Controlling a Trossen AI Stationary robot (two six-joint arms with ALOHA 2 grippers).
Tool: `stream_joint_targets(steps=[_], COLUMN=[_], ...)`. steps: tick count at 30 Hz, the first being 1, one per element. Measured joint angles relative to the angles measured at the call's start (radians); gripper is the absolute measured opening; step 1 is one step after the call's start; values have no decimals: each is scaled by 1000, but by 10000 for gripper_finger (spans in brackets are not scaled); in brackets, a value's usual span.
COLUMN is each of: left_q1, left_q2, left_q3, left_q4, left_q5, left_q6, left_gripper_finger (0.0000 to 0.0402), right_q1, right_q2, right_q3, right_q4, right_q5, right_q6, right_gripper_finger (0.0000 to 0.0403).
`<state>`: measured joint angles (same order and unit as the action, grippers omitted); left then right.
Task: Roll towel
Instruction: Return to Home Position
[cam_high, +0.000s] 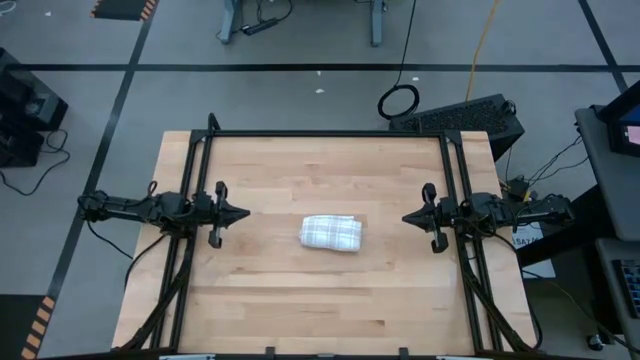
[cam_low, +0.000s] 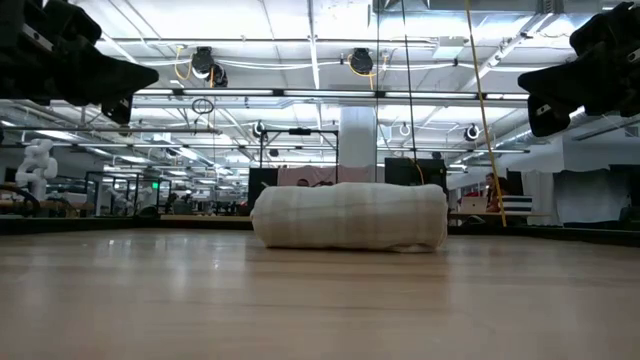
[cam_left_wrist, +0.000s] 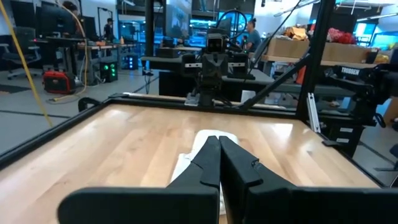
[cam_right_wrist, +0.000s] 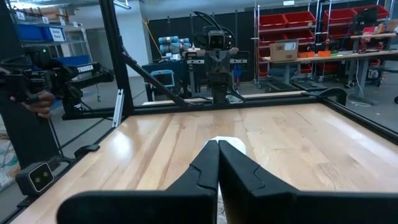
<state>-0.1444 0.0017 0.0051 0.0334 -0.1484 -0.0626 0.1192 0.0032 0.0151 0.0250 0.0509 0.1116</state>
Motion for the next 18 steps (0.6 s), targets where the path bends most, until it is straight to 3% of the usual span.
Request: stream_joint_targets(steps=[18], left_q1=[0], left_q2=[6], left_q3=[0], left_q4=[5], left_q5=[-8], left_q6=[-7], left_gripper_finger=[17], right_q1=[0], right_q2=[0], right_q3=[0], right_q4=[0], right_q5=[0], right_q6=[0], right_gripper_finger=[0])
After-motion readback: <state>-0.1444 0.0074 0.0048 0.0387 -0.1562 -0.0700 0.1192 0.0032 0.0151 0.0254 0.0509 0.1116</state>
